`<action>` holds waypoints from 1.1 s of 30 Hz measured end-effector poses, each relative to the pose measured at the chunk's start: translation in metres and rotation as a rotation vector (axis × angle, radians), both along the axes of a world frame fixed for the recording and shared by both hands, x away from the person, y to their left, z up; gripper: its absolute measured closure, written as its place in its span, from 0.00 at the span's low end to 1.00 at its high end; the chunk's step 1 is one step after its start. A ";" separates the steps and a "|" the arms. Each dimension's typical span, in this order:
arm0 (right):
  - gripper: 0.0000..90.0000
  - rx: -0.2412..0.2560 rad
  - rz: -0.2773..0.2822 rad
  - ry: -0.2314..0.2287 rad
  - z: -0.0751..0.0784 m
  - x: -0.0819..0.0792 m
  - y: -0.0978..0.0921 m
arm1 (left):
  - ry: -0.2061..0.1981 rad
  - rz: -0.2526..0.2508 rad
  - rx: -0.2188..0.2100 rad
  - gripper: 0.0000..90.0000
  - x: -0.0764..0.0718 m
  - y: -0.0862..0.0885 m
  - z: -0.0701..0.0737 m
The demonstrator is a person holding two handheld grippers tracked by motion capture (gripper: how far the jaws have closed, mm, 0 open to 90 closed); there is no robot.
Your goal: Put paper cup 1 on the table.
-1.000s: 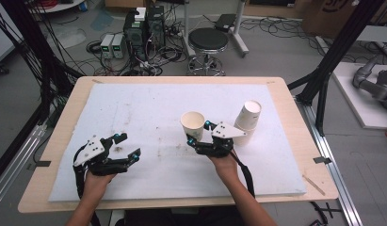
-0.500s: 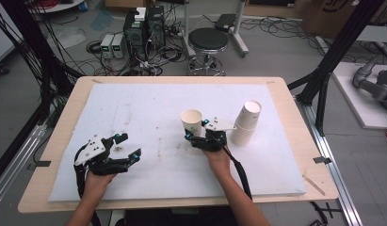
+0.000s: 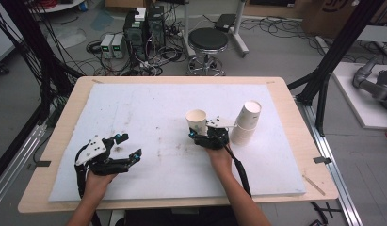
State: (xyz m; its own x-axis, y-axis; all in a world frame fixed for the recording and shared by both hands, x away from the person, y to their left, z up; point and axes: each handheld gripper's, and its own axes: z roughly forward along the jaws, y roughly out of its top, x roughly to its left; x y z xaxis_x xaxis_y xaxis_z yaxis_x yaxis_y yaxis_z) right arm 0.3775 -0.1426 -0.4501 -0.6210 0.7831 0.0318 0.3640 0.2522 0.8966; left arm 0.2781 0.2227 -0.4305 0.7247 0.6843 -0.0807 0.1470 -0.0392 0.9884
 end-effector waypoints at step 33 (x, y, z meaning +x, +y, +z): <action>0.25 -0.135 0.016 0.137 0.002 -0.006 -0.015 | 0.022 -0.007 0.022 0.21 0.003 -0.003 -0.001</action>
